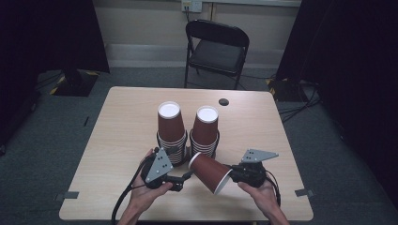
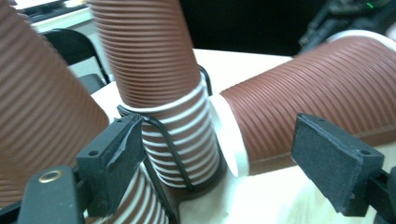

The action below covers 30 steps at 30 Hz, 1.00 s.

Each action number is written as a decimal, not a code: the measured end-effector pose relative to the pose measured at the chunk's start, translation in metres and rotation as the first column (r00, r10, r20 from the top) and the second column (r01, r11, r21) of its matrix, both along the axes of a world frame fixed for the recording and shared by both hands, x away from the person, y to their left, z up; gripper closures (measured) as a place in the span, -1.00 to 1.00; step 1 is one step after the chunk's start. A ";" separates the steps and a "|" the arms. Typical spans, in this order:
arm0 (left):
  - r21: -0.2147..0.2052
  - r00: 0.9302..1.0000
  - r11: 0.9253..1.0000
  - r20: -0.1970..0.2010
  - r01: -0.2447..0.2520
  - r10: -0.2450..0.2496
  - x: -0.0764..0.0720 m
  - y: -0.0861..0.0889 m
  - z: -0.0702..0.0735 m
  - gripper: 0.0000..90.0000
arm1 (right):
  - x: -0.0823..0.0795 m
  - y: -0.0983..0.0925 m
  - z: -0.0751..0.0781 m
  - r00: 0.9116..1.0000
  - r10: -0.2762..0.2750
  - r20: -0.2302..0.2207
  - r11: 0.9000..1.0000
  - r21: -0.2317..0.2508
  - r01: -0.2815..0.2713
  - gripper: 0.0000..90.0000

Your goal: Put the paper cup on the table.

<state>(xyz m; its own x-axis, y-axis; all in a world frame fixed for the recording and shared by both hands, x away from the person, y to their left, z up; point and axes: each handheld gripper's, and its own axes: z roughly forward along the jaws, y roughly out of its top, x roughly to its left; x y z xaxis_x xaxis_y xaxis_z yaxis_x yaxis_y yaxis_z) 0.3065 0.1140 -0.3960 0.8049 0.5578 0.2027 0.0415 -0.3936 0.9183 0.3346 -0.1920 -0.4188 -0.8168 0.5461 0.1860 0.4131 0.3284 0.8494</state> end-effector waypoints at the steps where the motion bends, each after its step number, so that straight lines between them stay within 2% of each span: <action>1: 0.008 1.000 1.000 0.009 -0.002 0.001 -0.001 -0.001 -0.001 -0.62 | 0.000 0.000 0.000 1.000 0.001 -0.006 1.000 0.000 -0.001 0.91; 5: 0.063 0.999 0.998 0.041 0.030 -0.033 -0.003 -0.004 -0.002 -0.62 | 0.001 0.001 -0.001 1.000 0.015 -0.024 1.000 -0.008 -0.015 0.91; 6: 0.086 0.998 0.996 0.052 0.032 -0.036 -0.005 -0.005 -0.001 -0.62 | 0.001 0.001 -0.001 0.999 0.016 -0.027 1.000 -0.013 -0.017 0.91; 9: 0.119 0.995 0.991 0.069 0.063 -0.071 -0.009 -0.008 -0.001 -0.61 | 0.001 -0.001 0.000 0.999 0.021 -0.037 1.000 -0.015 -0.021 0.91; 10: 0.144 0.994 0.987 0.077 0.066 -0.077 -0.011 -0.010 -0.002 -0.62 | 0.001 -0.001 0.000 0.999 0.023 -0.041 1.000 -0.018 -0.024 0.91; 11: 0.169 0.992 0.984 0.099 0.064 -0.082 -0.013 -0.012 -0.002 -0.61 | 0.001 -0.002 0.001 0.999 0.026 -0.047 0.999 -0.019 -0.027 0.91; 14: 0.252 0.985 0.966 0.141 0.063 -0.101 -0.018 -0.020 -0.004 -0.61 | 0.002 -0.002 0.004 0.997 0.039 -0.064 0.999 -0.023 -0.041 0.91; 18: 0.299 0.982 0.953 0.158 0.048 -0.099 -0.021 -0.027 -0.007 -0.66 | 0.004 -0.001 0.006 0.995 0.051 -0.080 0.998 -0.021 -0.053 0.91; 20: 0.334 0.980 0.942 0.171 0.039 -0.101 -0.022 -0.031 -0.010 -0.65 | 0.004 -0.001 0.006 0.994 0.058 -0.088 0.998 -0.019 -0.060 0.91; 22: 0.349 0.979 0.936 0.171 0.042 -0.107 -0.023 -0.033 -0.012 -0.66 | 0.004 0.001 0.005 0.993 0.064 -0.096 0.997 -0.028 -0.067 0.91; 23: 0.368 0.978 0.929 0.178 0.038 -0.111 -0.024 -0.034 -0.013 -0.66 | 0.004 0.001 0.005 0.992 0.067 -0.103 0.997 -0.029 -0.070 0.91; 25: 0.383 0.977 0.923 0.180 0.040 -0.117 -0.025 -0.036 -0.016 -0.66 | 0.004 0.003 0.005 0.991 0.071 -0.110 0.996 -0.038 -0.075 0.91; 27: 0.406 0.973 0.913 0.191 0.040 -0.128 -0.025 -0.038 -0.017 -0.66 | 0.005 0.003 0.004 0.990 0.072 -0.122 0.996 -0.043 -0.078 0.91; 29: 0.437 0.971 0.899 0.196 0.042 -0.140 -0.026 -0.041 -0.020 -0.65 | 0.006 0.004 0.004 0.987 0.086 -0.135 0.995 -0.038 -0.092 0.91; 30: 0.458 0.969 0.889 0.205 0.030 -0.138 -0.026 -0.043 -0.022 -0.66 | 0.006 0.006 0.005 0.986 0.093 -0.139 0.994 -0.039 -0.099 0.91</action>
<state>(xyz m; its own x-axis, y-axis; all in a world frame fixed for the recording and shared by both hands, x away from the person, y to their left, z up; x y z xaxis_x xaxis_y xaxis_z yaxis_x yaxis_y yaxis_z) 0.2806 0.0706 -0.4177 0.7467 0.2957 0.5958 -0.1974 -0.7570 0.6229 0.3411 -0.1865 -0.4140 -0.8342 0.4770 0.2769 0.4895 0.4090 0.7702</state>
